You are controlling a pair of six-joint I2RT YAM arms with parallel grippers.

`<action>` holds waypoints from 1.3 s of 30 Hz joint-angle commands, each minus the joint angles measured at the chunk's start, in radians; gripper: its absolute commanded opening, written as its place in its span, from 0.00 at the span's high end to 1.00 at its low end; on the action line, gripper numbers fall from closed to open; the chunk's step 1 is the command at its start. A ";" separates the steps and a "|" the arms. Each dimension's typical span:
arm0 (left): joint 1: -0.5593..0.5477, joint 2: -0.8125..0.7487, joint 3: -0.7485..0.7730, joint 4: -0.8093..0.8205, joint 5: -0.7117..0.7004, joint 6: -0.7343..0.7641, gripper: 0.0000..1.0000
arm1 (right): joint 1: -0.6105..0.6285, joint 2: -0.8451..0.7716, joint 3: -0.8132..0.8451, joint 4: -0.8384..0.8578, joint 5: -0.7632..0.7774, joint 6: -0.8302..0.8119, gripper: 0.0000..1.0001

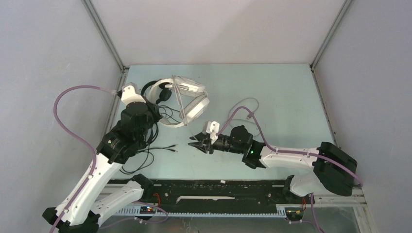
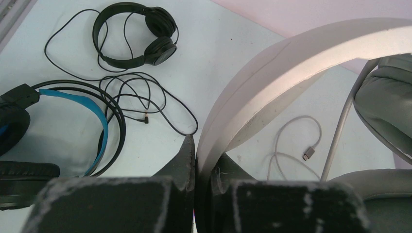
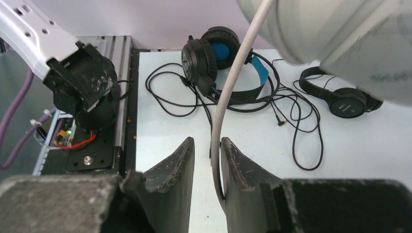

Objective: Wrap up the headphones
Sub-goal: Wrap the headphones cable around the headphones.

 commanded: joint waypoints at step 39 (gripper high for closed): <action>0.070 -0.082 0.131 0.125 0.309 -0.183 1.00 | -0.151 0.471 -0.219 0.737 0.042 0.047 0.82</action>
